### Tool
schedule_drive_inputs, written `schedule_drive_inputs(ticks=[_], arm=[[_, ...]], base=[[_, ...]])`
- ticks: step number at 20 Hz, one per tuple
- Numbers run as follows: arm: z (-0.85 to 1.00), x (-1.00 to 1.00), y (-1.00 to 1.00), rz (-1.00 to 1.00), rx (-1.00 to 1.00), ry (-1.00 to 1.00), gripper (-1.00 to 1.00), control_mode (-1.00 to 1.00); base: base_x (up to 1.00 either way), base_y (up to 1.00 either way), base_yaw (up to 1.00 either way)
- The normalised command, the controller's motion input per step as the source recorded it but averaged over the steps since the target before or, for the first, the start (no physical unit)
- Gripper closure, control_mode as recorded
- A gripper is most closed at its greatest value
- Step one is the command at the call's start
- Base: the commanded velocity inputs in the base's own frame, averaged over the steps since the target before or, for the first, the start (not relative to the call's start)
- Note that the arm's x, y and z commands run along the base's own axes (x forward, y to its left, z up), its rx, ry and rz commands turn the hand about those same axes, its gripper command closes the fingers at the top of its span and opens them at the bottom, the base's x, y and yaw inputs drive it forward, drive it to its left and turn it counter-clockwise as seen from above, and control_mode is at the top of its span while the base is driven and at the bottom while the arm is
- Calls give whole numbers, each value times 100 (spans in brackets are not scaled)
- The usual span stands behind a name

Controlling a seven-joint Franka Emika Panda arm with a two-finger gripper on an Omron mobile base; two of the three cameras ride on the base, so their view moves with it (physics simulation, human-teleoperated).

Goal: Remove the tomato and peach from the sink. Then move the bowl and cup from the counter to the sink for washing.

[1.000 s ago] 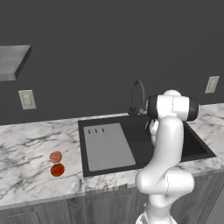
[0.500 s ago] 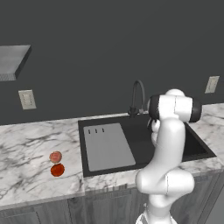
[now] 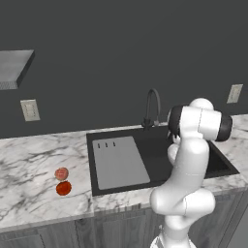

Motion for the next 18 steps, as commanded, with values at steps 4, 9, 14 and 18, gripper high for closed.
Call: schedule_drive_inputs(ticks=[4, 9, 14, 18], arm=[[37, -18, -10, -6, 0, 0, -100, -100], [42, -17, -11, -12, 0, -2, -100, -100], [42, -19, -14, -14, 0, 0, -100, -100], [39, -21, -14, -16, 0, 0, -100, -100]], base=[[0, 0, 0], [0, 0, 0], [0, 0, 0], [0, 0, 0]])
